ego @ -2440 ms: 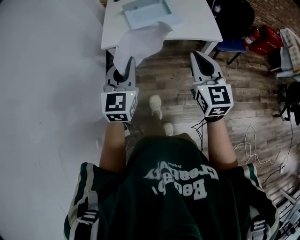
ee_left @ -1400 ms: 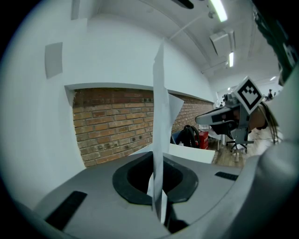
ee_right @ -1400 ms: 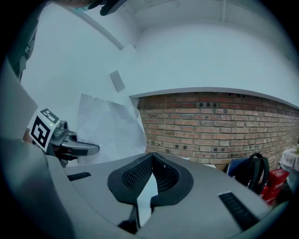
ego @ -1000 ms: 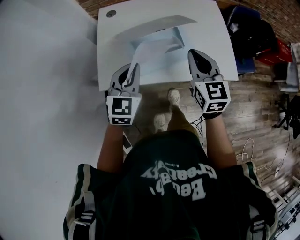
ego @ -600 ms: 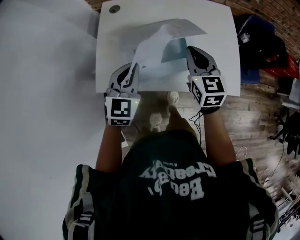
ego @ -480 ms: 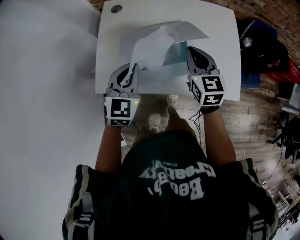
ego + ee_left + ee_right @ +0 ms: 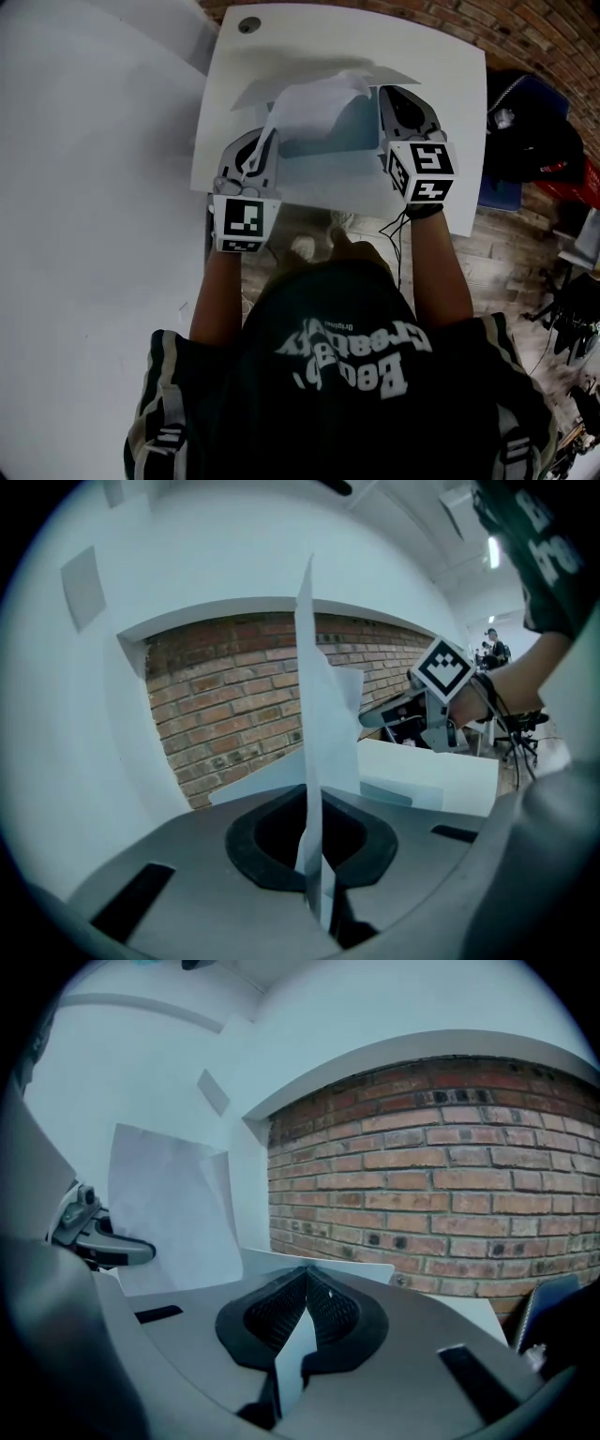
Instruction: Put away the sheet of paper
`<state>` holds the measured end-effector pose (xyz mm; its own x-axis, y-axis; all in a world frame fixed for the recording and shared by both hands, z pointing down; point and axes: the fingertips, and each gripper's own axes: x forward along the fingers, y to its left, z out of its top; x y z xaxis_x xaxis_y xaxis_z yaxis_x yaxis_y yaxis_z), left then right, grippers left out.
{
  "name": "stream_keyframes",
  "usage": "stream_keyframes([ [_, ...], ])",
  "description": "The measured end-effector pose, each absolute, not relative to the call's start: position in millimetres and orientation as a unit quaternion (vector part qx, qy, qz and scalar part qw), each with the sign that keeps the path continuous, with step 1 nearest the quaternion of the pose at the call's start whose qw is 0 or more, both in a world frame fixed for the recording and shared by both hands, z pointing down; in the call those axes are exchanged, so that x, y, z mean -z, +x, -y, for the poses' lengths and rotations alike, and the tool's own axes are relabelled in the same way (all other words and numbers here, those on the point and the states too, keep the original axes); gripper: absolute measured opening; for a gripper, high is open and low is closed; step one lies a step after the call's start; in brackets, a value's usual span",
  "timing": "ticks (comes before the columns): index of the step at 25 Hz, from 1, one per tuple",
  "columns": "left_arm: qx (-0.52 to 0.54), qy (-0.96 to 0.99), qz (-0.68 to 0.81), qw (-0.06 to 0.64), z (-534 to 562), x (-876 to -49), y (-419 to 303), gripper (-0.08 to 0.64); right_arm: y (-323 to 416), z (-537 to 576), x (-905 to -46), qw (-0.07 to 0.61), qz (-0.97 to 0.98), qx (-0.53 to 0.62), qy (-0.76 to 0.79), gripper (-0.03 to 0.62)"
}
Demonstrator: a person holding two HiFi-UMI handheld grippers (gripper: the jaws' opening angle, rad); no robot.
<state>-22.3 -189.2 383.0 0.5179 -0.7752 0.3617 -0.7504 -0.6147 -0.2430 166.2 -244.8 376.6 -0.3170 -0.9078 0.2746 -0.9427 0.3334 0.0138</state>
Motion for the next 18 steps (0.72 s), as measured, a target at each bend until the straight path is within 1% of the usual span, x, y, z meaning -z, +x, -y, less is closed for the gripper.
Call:
stream_keyframes([
  [11, 0.24, -0.845, -0.472, 0.073, 217.4, -362.9, -22.7, 0.0, 175.8, 286.9, -348.2, 0.111, 0.823, -0.039, 0.556, -0.005],
  [18, 0.278, -0.84, -0.454, 0.102, 246.8, -370.0, -28.9, 0.0, 172.9, 298.3, -345.7, 0.113, 0.815, -0.037, 0.567, -0.005],
])
